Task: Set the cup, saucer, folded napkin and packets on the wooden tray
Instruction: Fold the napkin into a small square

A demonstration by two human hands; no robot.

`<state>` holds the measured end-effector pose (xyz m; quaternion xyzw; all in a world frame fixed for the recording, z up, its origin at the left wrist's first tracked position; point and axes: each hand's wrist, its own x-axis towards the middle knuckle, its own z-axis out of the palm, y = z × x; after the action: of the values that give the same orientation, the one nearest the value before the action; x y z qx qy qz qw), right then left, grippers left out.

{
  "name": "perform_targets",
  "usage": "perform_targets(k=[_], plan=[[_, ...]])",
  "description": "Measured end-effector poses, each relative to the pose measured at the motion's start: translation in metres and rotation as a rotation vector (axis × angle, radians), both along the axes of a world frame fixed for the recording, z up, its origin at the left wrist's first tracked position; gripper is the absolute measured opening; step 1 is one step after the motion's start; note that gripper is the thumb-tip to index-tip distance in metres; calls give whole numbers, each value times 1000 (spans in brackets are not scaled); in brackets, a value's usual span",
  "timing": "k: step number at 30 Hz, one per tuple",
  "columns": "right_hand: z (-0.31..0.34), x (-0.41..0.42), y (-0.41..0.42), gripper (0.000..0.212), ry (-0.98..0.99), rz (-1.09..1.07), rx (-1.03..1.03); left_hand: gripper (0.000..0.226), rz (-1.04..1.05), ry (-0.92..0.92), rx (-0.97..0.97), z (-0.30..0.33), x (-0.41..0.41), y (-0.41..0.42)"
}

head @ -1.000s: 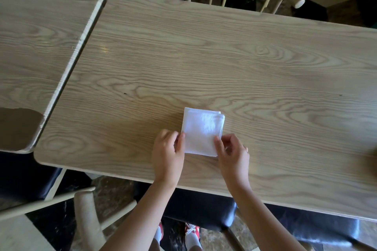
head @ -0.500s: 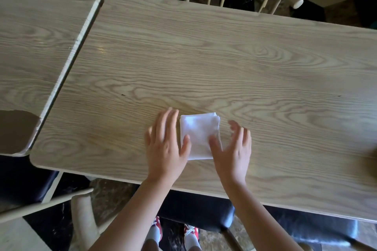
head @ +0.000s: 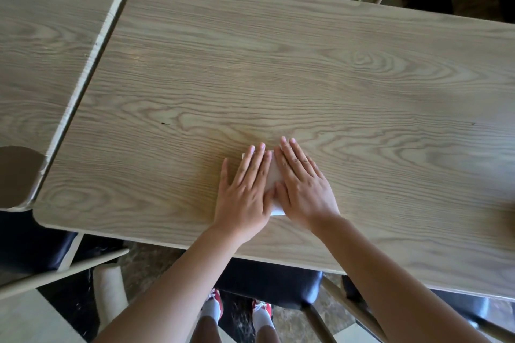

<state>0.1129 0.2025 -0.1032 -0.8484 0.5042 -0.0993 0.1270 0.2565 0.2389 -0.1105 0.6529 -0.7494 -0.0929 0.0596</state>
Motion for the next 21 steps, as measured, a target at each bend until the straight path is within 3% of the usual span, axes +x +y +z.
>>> perform_targets(k=[13,18,21], plan=[[7,-11,5,61,218,17,-20,62,-295,-72,13,5,52,-6],[7,-4,9,62,184,-39,7,61,-284,-101,25,10,52,-6],[12,-3,10,61,210,-52,26,58,-164,-47,68,13,42,2]])
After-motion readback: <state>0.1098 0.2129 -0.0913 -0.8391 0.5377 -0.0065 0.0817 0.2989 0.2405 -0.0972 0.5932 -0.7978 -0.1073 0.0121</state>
